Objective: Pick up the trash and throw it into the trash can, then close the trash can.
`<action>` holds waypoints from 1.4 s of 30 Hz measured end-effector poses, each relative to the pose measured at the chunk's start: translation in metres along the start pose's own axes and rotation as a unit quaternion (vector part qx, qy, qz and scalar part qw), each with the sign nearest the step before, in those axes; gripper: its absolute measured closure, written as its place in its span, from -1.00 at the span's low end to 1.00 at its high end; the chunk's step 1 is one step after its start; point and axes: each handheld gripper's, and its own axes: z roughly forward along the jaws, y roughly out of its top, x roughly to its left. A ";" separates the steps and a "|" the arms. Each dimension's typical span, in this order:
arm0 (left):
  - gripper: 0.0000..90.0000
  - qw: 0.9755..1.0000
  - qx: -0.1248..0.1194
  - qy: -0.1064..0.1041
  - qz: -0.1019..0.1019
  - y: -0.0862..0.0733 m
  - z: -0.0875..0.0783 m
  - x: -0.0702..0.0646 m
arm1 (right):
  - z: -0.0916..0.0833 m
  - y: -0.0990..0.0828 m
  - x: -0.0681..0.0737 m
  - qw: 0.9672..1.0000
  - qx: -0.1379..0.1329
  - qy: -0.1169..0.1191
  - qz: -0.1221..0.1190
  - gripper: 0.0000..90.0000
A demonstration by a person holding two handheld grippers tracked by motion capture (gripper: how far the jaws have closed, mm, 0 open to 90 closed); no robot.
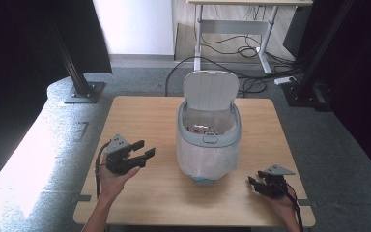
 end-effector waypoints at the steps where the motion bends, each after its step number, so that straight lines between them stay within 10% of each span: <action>1: -0.01 1.000 0.002 0.001 -0.003 -0.004 0.000 0.002 | 0.000 0.000 0.000 1.000 0.000 0.000 0.000 0.04; 18: -0.03 1.000 0.018 0.003 -0.009 -0.022 0.008 0.011 | -0.012 0.015 -0.005 0.999 -0.030 0.016 0.027 -0.24; 42: -0.05 0.999 0.053 -0.006 -0.011 -0.051 0.014 0.013 | -0.083 0.130 -0.020 0.990 -0.109 0.085 0.019 -0.25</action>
